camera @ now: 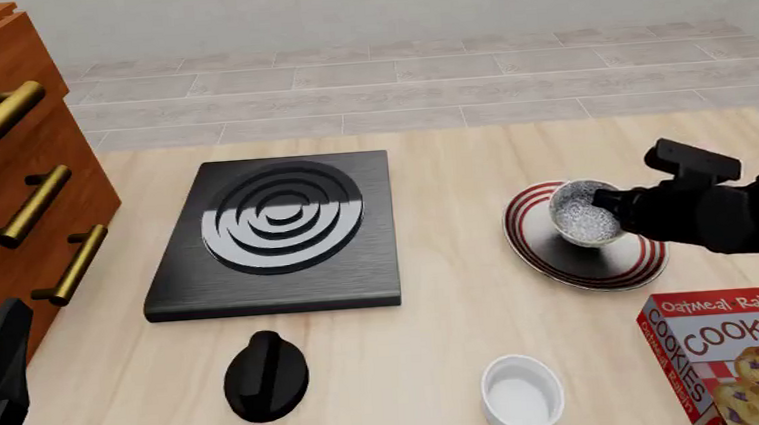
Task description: Pick the akita bowl on the cookies box and place it on the plate.
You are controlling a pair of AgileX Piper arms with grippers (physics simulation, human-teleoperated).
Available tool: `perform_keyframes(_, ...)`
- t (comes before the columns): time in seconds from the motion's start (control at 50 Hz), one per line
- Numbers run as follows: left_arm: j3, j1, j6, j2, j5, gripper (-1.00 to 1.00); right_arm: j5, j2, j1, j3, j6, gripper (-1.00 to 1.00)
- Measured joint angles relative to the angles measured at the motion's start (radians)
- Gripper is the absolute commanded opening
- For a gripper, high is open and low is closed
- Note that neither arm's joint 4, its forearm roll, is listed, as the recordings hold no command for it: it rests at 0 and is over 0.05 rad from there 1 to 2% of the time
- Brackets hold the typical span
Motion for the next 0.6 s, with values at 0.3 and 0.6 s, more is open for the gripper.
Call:
perform_keyframes(0.3, 0.0, 0.0, 0.0, 0.0, 0.0, 1.0, -0.007, 0.005, 0.003, 0.001, 0.002, -1.0)
perform_keyframes(0.6, 0.0, 0.0, 0.0, 0.0, 0.0, 1.0, -0.015, 0.003, 0.004, 0.009, 0.004, -1.0)
